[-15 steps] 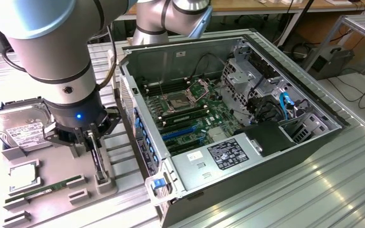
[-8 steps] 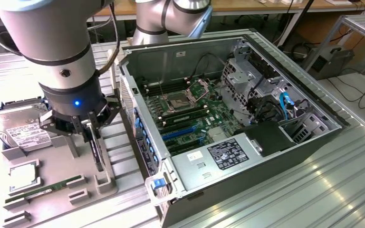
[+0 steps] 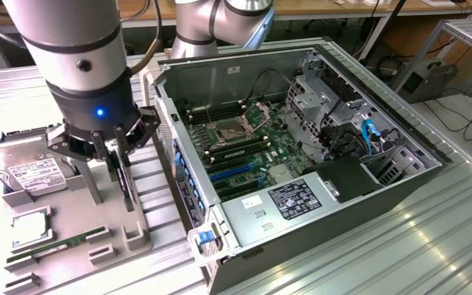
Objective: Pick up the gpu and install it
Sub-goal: 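Pick up the gpu and move the gpu toward the slot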
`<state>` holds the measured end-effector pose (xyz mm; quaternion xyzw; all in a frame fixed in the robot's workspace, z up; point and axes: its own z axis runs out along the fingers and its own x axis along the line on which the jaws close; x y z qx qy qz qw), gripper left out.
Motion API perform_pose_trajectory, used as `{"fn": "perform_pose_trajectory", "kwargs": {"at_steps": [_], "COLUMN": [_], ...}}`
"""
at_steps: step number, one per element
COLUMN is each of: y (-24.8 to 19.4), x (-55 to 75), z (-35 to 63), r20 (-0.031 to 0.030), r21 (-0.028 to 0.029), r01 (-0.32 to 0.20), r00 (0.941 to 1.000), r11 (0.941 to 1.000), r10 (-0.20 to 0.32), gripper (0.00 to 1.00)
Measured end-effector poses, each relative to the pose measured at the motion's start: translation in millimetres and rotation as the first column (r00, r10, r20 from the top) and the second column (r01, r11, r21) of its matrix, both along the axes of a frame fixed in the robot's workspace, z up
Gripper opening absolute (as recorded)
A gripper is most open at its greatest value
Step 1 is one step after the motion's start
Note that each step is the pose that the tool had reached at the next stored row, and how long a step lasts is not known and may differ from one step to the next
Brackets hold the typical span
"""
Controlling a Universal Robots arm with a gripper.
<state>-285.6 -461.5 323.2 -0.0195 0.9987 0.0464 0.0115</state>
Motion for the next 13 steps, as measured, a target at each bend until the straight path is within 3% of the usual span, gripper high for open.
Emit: {"fn": "perform_pose_trajectory", "kwargs": {"at_steps": [4,13], "y": [-3.9,-18.7], "x": [7.6,27.8], "z": [21.9,72.6], "r20": [-0.0054,-0.0168], "r21": [0.0042,0.0083], "r01": [0.000,0.000], "r00": [1.0000,0.9999], "r11": [1.0000,1.0000], "r10": [0.000,0.000], "gripper": [0.26,0.26]}}
